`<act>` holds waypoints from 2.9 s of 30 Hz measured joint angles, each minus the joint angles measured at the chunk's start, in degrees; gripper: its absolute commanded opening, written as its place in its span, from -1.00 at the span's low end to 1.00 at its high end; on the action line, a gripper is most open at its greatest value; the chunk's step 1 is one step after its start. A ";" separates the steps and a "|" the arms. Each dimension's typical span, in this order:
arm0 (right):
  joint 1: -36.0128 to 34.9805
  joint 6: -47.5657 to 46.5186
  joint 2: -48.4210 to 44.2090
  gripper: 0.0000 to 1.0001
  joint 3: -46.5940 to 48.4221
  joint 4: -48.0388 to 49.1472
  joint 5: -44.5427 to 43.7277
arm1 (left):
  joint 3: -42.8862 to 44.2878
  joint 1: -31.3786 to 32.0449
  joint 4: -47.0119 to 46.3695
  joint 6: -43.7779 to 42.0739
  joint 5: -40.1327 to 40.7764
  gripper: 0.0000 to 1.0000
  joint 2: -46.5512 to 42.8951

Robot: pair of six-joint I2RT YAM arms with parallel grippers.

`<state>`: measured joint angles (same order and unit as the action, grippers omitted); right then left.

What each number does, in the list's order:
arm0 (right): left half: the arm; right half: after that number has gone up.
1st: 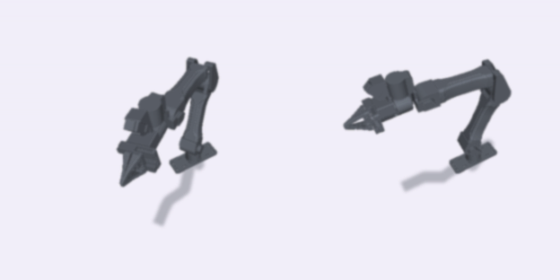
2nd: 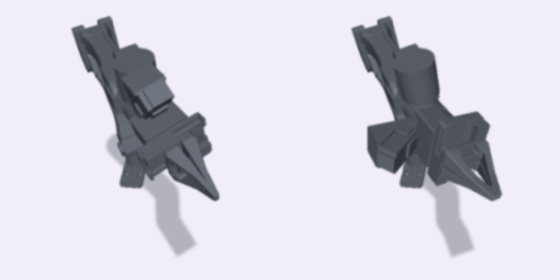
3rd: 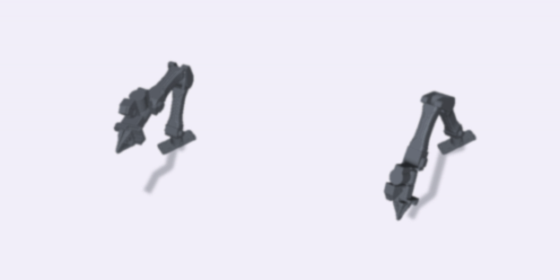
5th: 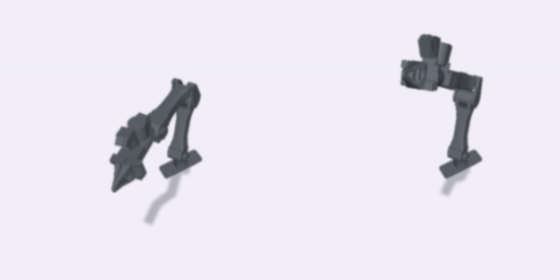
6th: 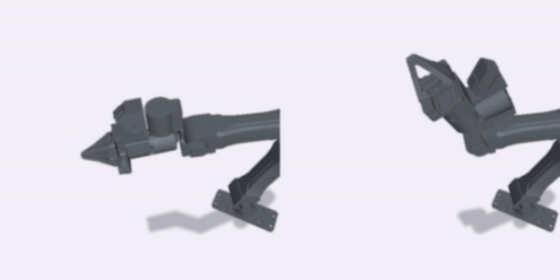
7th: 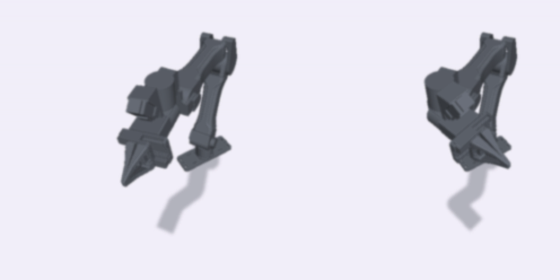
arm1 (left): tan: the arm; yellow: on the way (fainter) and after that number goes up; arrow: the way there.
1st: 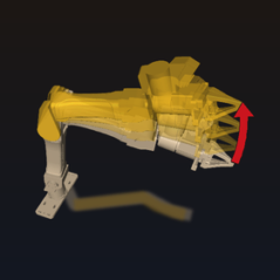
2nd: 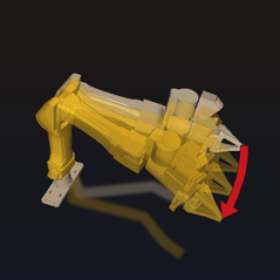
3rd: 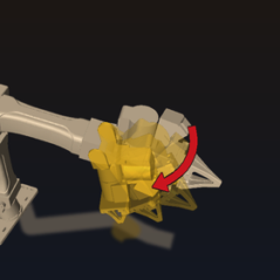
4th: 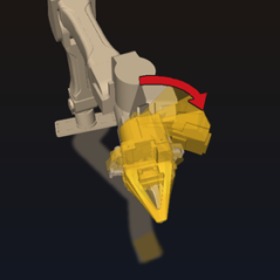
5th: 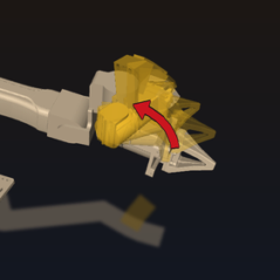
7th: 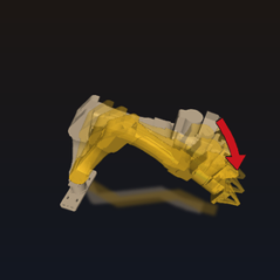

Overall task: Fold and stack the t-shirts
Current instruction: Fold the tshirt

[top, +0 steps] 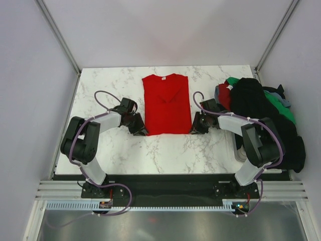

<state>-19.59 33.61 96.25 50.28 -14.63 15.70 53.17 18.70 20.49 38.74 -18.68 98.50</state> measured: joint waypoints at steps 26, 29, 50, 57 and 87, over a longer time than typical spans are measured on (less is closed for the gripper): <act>0.31 -0.87 -0.46 -1.00 -1.22 0.96 1.84 | -2.80 1.86 -3.50 1.46 -0.26 -0.96 -1.90; 0.24 -0.79 -5.09 -1.00 -4.26 -1.36 1.95 | -6.27 3.72 -1.84 1.88 0.66 -0.96 -6.99; -14.05 8.13 -33.70 -1.00 6.32 -28.20 -11.10 | 0.02 12.79 26.38 9.25 7.15 -0.96 -39.30; -13.22 3.58 -21.88 -1.00 20.41 -30.99 -17.35 | 9.27 8.55 29.14 8.07 8.37 -0.96 -30.60; -2.58 -8.22 23.74 -1.00 57.94 -31.21 -12.83 | 40.76 -6.36 28.81 -3.19 6.10 -0.96 14.16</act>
<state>-22.17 25.39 119.98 108.22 -45.84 2.87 93.93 12.34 49.30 35.55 -12.58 112.66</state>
